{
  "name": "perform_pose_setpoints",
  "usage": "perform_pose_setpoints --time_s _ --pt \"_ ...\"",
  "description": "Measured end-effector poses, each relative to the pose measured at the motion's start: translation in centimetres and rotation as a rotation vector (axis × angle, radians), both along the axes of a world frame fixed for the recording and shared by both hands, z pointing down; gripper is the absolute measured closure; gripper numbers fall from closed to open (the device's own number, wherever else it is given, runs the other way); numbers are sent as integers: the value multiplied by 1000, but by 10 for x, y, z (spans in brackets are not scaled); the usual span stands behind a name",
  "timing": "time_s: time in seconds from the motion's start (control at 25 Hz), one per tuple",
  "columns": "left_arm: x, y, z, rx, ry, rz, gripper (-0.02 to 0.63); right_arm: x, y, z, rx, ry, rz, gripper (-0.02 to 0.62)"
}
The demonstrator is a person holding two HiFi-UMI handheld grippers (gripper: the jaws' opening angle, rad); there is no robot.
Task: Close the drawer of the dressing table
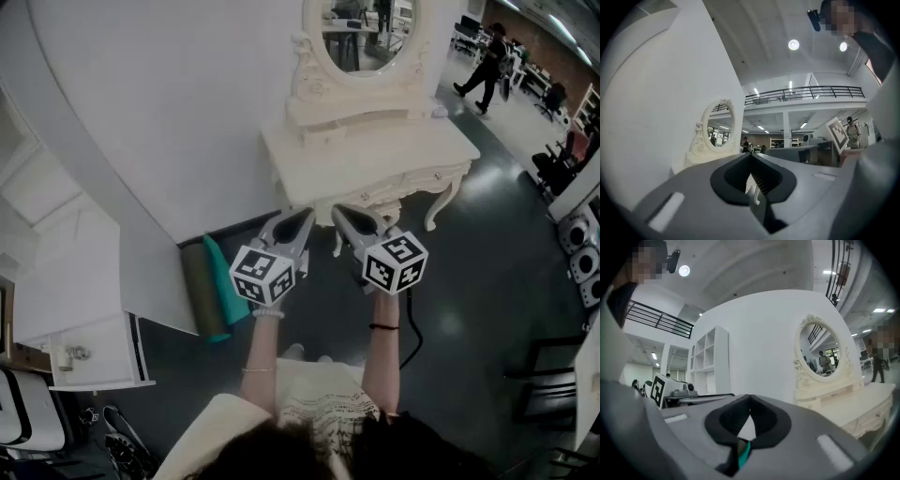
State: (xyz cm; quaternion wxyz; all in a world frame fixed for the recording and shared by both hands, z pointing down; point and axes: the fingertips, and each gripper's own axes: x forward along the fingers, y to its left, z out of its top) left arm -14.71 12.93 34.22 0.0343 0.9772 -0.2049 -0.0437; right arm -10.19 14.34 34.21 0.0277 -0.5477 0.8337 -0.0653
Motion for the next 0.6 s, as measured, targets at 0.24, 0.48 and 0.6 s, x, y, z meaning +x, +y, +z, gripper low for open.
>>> perform_pose_setpoints --time_s 0.24,0.48,0.6 --pt "6 -2 1 -3 -15 2 601 4 -2 -1 0 -5 -1 592" --pt "11 2 1 0 -25 -5 601 10 0 5 -3 -57 3 592" --pt "12 4 6 -14 -28 -20 601 12 0 10 -11 -67 -3 592"
